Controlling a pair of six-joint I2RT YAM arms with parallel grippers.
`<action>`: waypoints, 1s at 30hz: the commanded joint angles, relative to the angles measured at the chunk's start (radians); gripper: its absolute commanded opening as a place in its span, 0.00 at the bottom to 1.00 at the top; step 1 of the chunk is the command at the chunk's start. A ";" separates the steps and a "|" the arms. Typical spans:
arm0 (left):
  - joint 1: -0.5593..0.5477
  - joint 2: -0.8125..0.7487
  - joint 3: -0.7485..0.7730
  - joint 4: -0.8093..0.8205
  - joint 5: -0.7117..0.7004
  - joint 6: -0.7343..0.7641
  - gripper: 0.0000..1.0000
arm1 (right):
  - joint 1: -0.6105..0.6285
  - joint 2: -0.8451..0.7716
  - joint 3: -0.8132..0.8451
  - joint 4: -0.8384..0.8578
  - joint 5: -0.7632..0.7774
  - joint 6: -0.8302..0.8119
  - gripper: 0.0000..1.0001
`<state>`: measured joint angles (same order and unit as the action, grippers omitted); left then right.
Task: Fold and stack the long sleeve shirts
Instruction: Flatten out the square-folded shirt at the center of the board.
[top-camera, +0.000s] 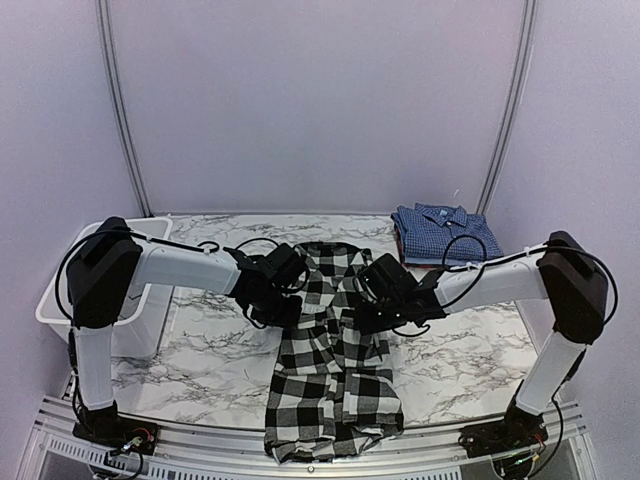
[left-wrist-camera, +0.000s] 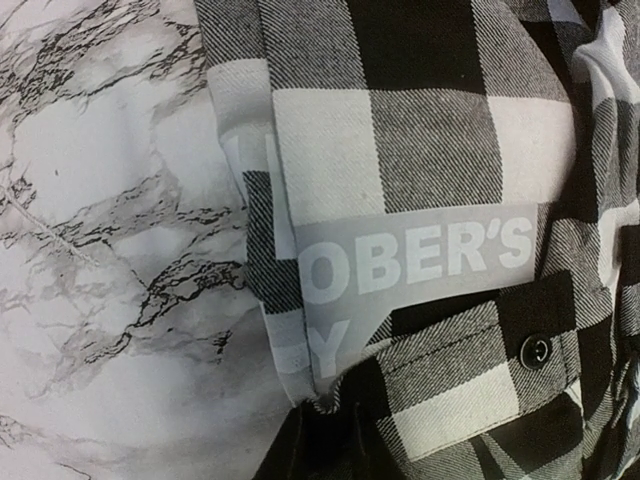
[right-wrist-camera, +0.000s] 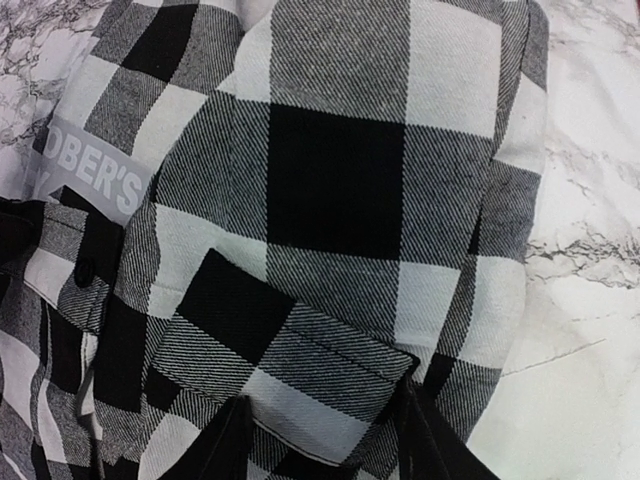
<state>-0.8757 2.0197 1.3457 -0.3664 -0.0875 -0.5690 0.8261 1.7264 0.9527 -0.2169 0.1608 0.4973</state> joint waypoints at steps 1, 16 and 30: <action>0.004 0.000 0.024 -0.003 0.000 0.004 0.10 | -0.007 0.001 0.051 0.007 0.029 -0.007 0.40; 0.004 -0.159 0.006 -0.026 -0.093 0.037 0.00 | -0.006 -0.009 0.086 -0.036 0.052 -0.014 0.00; 0.035 -0.160 -0.015 -0.080 -0.104 0.062 0.24 | -0.007 -0.019 0.126 -0.076 0.081 -0.029 0.00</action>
<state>-0.8524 1.8172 1.3426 -0.4088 -0.1890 -0.5163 0.8261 1.7077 1.0512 -0.2718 0.2302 0.4736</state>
